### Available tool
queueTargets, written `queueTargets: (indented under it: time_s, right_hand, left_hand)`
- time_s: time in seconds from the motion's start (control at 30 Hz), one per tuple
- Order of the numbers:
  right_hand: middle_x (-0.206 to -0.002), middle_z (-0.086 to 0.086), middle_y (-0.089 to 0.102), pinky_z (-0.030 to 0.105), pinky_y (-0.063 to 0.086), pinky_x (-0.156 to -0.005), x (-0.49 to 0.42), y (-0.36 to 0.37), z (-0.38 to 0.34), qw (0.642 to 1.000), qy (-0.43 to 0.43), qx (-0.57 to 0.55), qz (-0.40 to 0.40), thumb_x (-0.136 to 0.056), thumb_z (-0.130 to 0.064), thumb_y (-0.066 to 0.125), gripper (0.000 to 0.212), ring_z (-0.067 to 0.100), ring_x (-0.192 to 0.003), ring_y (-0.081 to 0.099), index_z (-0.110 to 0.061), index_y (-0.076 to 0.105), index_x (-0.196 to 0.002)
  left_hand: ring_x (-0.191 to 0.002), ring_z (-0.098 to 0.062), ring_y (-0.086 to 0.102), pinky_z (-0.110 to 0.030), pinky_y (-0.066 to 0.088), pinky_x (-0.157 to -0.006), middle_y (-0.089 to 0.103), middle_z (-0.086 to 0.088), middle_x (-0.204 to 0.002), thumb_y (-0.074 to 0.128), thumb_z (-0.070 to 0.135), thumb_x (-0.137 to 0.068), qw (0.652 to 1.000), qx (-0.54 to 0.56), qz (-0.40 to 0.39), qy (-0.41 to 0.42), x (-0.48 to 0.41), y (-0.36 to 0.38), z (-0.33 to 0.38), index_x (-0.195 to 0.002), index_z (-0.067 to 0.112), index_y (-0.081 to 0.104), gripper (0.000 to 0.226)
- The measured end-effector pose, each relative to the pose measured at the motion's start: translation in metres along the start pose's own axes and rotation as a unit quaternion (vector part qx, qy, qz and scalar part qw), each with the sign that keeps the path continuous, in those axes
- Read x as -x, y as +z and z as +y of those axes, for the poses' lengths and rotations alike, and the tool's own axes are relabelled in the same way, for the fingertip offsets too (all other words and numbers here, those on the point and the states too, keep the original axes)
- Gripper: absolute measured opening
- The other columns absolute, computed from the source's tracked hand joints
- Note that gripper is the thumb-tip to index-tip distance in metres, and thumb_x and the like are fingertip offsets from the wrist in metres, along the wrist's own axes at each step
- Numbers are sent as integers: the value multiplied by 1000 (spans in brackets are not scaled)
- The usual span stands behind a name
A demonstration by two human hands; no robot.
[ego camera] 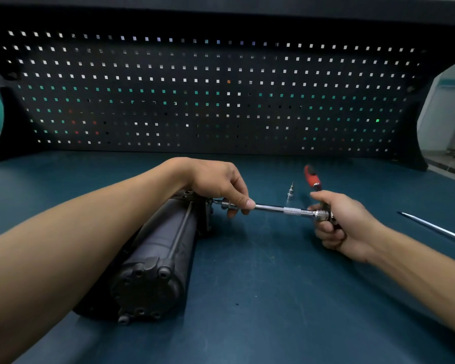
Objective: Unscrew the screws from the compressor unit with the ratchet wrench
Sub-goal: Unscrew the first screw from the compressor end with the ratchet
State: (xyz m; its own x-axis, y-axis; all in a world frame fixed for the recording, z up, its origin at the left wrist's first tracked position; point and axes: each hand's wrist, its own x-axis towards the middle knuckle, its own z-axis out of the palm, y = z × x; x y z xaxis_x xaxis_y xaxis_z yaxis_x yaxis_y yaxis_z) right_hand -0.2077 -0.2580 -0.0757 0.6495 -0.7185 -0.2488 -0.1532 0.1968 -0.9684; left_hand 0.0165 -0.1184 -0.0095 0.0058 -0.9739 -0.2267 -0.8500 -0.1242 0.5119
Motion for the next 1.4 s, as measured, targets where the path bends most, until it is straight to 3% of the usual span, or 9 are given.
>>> queueTargets:
  time_s: [0.13,0.23,0.47,0.67,0.73,0.87,1.07,1.17,1.4]
  right_hand:
    - [-46,-2,47,23,33,-38,-7,-2,8,959,-230,124,105,-98,-42,57,42,13,-38,42,-14,55,-67]
    - [-48,-8,49,22,43,-43,-9,-6,10,923,-343,132,112,-98,-41,58,43,9,-42,50,-9,51,-69]
    - [-55,-5,58,19,48,-53,-5,-12,11,862,-451,211,93,-87,-52,56,39,9,-51,57,-17,54,-69]
    - [-65,3,58,24,42,-53,-7,-14,11,809,-522,253,96,-95,-37,56,38,20,-56,53,-12,53,-67]
    - [-60,6,54,25,42,-52,-7,-13,9,825,-501,248,80,-95,-41,55,45,19,-52,50,-8,51,-65]
    - [-49,-4,44,22,42,-44,-7,-8,2,905,-385,170,57,-91,-56,52,57,14,-44,48,-5,50,-66]
    - [-39,4,38,19,21,-35,-9,-6,-6,990,-103,98,19,-100,-50,47,46,16,-33,30,-12,58,-74]
    - [-40,1,29,18,13,-39,-6,-6,-7,998,14,51,-45,-97,-47,47,43,13,-34,20,-19,46,-64]
    - [-41,-2,27,18,15,-36,-3,-9,-8,994,71,36,-78,-96,-45,46,54,10,-33,20,-21,38,-47]
  left_hand:
    - [-75,-4,60,-23,40,-78,73,5,-76,61,52,-92,1000,-2,-11,-7,0,-1,1,-90,28,78,29]
    - [-75,-7,61,-21,40,-77,74,4,-78,59,50,-95,1000,5,-22,-12,-1,-1,1,-91,27,78,31]
    - [-75,-6,63,-10,43,-74,77,1,-83,59,40,-97,999,30,-37,-9,1,-1,1,-91,21,76,27]
    - [-75,-4,63,-23,41,-84,75,5,-77,64,40,-93,1000,24,-5,1,3,-1,-1,-84,23,75,22]
    - [-73,-3,62,-23,42,-83,74,5,-76,66,39,-92,1000,25,-1,3,3,-1,-1,-83,23,76,21]
    - [-73,-3,62,-22,41,-81,74,4,-75,68,41,-90,999,31,2,7,2,0,0,-80,23,76,22]
    - [-72,-2,62,-16,40,-76,75,4,-75,70,43,-88,999,31,4,6,0,-1,-2,-78,28,77,20]
    - [-71,-2,62,-10,41,-72,75,4,-75,71,41,-89,999,32,4,5,-1,-1,-2,-78,25,77,20]
    - [-72,-2,62,-7,40,-70,75,4,-77,69,41,-90,1000,30,1,-5,-1,-1,-2,-82,22,77,22]
